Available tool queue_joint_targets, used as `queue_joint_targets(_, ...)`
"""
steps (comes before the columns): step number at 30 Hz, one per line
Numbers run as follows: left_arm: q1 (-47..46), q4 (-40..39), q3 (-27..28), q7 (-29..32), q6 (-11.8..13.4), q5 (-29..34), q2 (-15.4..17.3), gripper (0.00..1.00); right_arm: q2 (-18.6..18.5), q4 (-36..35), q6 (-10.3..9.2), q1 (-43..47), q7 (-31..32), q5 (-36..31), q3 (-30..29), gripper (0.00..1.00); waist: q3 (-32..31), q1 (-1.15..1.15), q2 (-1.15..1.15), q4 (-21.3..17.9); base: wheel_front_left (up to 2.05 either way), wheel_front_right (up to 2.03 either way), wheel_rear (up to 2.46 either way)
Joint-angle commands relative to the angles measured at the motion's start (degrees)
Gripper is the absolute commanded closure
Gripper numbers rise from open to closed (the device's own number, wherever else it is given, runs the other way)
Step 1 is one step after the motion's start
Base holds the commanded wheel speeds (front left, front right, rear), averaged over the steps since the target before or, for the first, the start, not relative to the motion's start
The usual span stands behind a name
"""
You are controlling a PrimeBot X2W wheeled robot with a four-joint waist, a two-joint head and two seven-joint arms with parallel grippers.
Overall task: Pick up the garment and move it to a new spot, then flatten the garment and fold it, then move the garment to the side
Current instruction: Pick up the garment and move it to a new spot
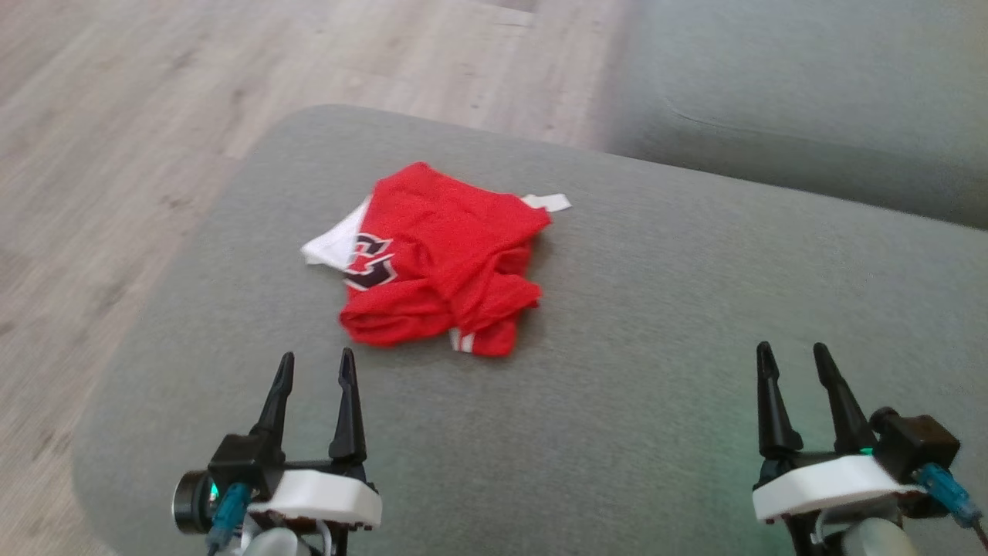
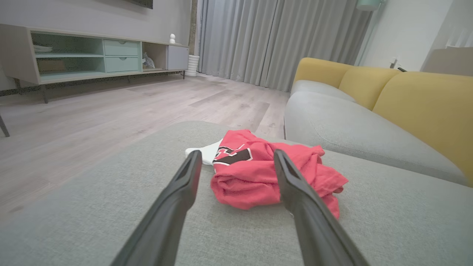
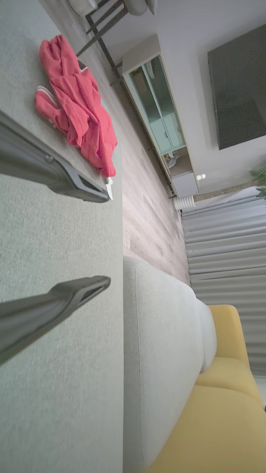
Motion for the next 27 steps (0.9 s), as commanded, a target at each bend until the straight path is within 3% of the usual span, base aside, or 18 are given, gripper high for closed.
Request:
queue_joint_targets(1, -1.9, -1.5, 2.1, -0.5, -0.3, 0.6, 0.2, 0.00, -0.4, -1.5, -0.04, -0.8, -0.8, 0.5, 1.4, 0.00, -0.5, 0.00, 0.00, 2.3, 0.00, 0.00, 0.00)
queue_joint_targets(7, -1.6, -1.4, 2.2, -0.5, -0.8, 0.8, 0.2, 0.00, -0.4, -0.9, -0.04, -0.4, -0.8, 1.6, 3.5, 0.00, -1.1, 0.00, 0.00, 5.6, 0.00, 0.00, 0.00)
queue_joint_targets(13, -1.2, -1.3, 2.6, -0.5, -1.0, 0.8, 0.2, 0.00, -0.4, -0.7, -0.04, -0.8, -0.8, 2.0, 4.7, 0.00, -0.9, 0.00, 0.00, 6.0, 0.00, 0.00, 0.00)
queue_joint_targets(19, -3.3, -1.5, 2.4, -0.5, -2.0, 2.7, 0.3, 0.00, -0.4, -0.5, -0.04, -1.4, -0.8, 1.5, 5.0, 0.00, 1.3, 0.00, 0.00, 3.3, 0.00, 0.00, 0.00)
queue_joint_targets(27, -17.7, 2.9, -1.0, 1.9, -6.9, 4.7, 1.1, 0.00, -0.4, -1.5, -0.04, -5.5, -0.8, -0.9, 4.9, 0.00, 10.5, 0.00, 0.00, -2.9, 0.00, 0.00, 0.00)
